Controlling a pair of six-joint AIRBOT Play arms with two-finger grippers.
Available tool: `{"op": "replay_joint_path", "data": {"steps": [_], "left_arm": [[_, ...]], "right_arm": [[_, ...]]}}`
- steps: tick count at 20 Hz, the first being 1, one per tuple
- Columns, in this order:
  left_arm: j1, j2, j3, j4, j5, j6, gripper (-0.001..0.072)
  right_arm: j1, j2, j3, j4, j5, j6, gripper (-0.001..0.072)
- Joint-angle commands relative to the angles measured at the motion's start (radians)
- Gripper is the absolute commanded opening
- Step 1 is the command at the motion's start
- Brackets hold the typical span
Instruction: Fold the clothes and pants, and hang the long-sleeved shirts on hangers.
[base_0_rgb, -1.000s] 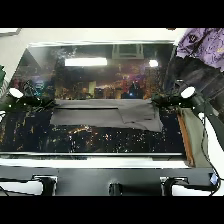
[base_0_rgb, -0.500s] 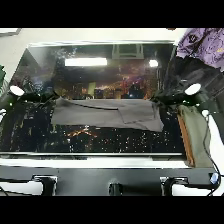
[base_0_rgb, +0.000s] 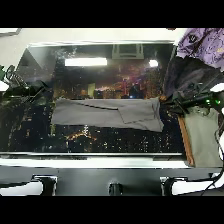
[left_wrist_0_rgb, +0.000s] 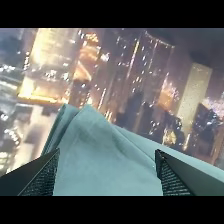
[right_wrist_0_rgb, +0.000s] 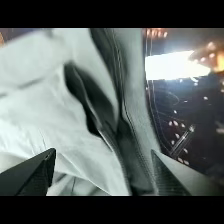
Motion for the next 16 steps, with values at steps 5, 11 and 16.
{"op": "replay_joint_path", "data": {"steps": [5, 11, 16], "left_arm": [[-0.002, 0.008, 0.002, 0.002, -0.002, 0.008, 0.0663], [-0.002, 0.006, 0.001, 0.002, -0.001, 0.008, 0.0663], [-0.016, 0.006, 0.001, 0.0, -0.002, 0.007, 0.0636]], "right_arm": [[-0.012, -0.18, 0.004, 0.071, 0.043, -0.106, 0.0697], [0.076, -0.203, 0.004, 0.084, 0.008, -0.114, 0.0697], [0.171, -0.193, 0.005, 0.082, -0.031, -0.07, 0.0202]]}}
